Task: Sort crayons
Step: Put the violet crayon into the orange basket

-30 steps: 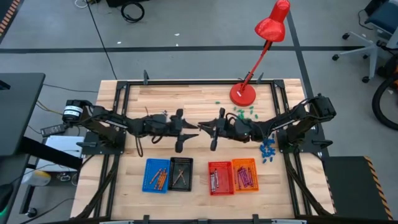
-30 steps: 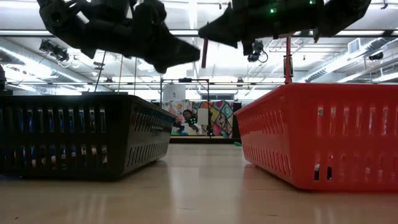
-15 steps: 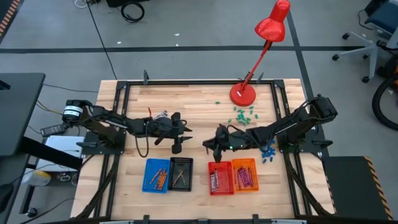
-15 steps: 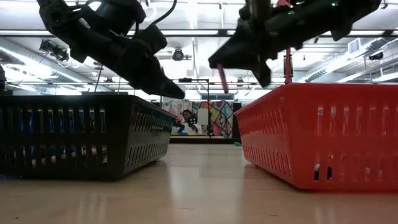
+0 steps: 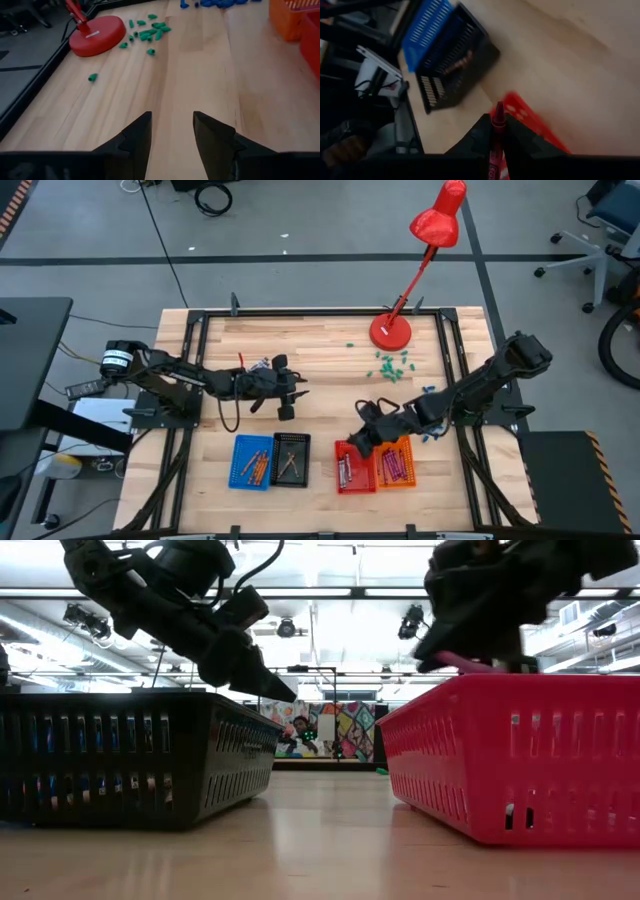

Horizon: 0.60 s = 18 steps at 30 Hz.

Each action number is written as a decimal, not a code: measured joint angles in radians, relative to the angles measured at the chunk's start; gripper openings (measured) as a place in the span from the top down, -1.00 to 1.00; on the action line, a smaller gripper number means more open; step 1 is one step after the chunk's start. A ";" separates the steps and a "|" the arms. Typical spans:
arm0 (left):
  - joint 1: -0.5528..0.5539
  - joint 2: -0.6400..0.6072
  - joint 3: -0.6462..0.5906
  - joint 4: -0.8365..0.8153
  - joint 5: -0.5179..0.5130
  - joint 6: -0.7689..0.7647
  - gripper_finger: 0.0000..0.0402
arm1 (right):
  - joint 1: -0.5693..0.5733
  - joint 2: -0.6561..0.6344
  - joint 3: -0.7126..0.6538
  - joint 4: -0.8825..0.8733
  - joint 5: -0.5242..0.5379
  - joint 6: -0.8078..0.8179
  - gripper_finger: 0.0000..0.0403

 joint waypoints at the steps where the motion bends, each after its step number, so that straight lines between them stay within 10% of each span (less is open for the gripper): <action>1: 0.002 0.000 0.000 0.000 0.000 0.001 0.22 | 0.008 -0.005 0.000 -0.023 0.000 0.029 0.79; 18: 0.093 0.000 0.000 0.038 -0.001 0.013 0.22 | 0.195 -0.087 0.098 -0.560 0.021 0.514 0.79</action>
